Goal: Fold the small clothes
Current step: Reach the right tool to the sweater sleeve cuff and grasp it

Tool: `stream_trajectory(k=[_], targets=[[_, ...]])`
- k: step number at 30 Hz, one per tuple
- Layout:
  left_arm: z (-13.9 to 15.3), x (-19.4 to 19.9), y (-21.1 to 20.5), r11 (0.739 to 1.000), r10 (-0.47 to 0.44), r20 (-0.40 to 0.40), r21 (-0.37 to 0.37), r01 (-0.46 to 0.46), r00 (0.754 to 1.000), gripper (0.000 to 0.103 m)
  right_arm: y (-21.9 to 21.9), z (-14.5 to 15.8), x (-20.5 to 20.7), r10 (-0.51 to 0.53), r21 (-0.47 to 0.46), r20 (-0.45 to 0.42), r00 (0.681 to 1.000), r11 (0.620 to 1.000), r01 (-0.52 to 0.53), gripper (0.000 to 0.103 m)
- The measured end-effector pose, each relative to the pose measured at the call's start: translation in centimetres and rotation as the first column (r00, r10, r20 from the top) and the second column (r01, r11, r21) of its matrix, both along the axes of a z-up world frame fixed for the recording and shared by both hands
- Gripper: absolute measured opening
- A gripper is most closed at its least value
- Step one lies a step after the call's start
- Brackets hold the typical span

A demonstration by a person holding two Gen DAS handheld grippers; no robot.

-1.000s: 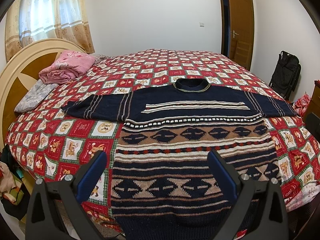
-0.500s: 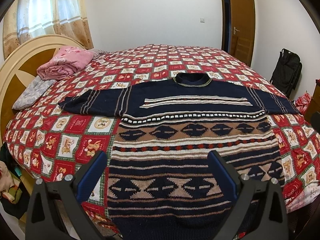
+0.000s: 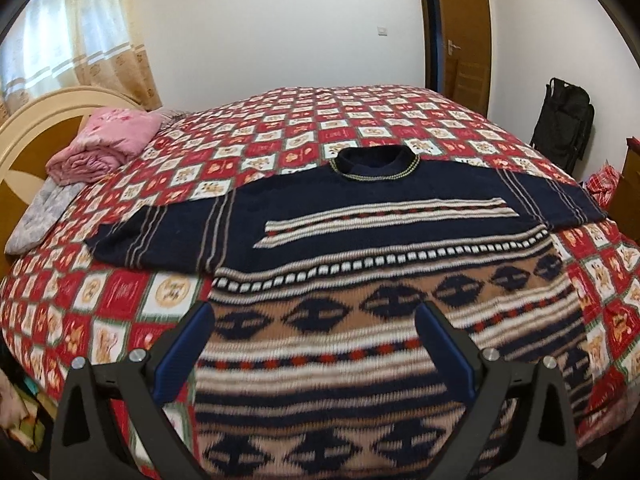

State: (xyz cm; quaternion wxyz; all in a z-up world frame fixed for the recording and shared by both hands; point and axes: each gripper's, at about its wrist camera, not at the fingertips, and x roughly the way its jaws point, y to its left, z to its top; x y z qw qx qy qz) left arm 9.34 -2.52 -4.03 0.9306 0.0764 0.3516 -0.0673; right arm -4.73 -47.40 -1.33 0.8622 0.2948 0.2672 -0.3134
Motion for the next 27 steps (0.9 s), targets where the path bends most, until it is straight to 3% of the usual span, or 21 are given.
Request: stream_trajectory(k=[5,8,10,14,17,20,24,26,27], targets=[[-0.6,3.0,-1.7,1.0,-0.015,-0.033,0.01,0.015,0.999,0.103,-12.1,-2.1,4.3,-0.13,0.134,-0.05,0.99,0.982,0.136,0.1],[-1.0,4.4,-2.5,1.0,-0.008,-0.041,0.02,0.008,0.999,0.103,-16.0,-3.3,8.2,-0.143,0.117,-0.089,0.986,0.981,0.153,0.099],[-1.2,5.5,-2.9,1.0,0.0,-0.055,0.016,0.001,0.999,0.103,-18.0,-4.7,10.4,-0.17,0.11,-0.137,0.976,0.977,0.185,0.098],[-1.6,6.9,-3.2,1.0,0.018,-0.072,0.022,-0.017,0.997,0.103,-21.4,-7.9,13.2,-0.211,0.167,-0.186,0.96,0.956,0.243,0.085],[-2.0,7.8,-3.3,0.999,0.032,-0.083,0.038,-0.029,0.996,0.103,-22.0,-8.3,15.1,-0.225,0.065,-0.24,0.944,0.967,0.247,0.085],[-2.6,8.5,-3.5,0.998,0.049,-0.099,0.046,-0.045,0.994,0.103,-22.8,-9.0,16.8,-0.211,0.037,-0.286,0.935,0.972,0.231,0.083],[-3.0,8.9,-3.3,0.999,0.048,-0.127,0.032,-0.044,0.991,0.103,-22.5,-9.0,17.1,-0.205,-0.02,-0.275,0.939,0.978,0.208,0.051],[-3.1,8.6,-3.4,0.998,0.043,-0.125,0.042,-0.038,0.991,0.103,-22.1,-8.4,17.3,-0.162,-0.035,-0.268,0.95,0.987,0.158,0.015],[-3.0,8.6,-3.4,0.998,0.041,-0.124,0.044,-0.036,0.991,0.103,-22.1,-8.0,17.3,-0.132,-0.017,-0.255,0.958,0.991,0.132,0.008]])
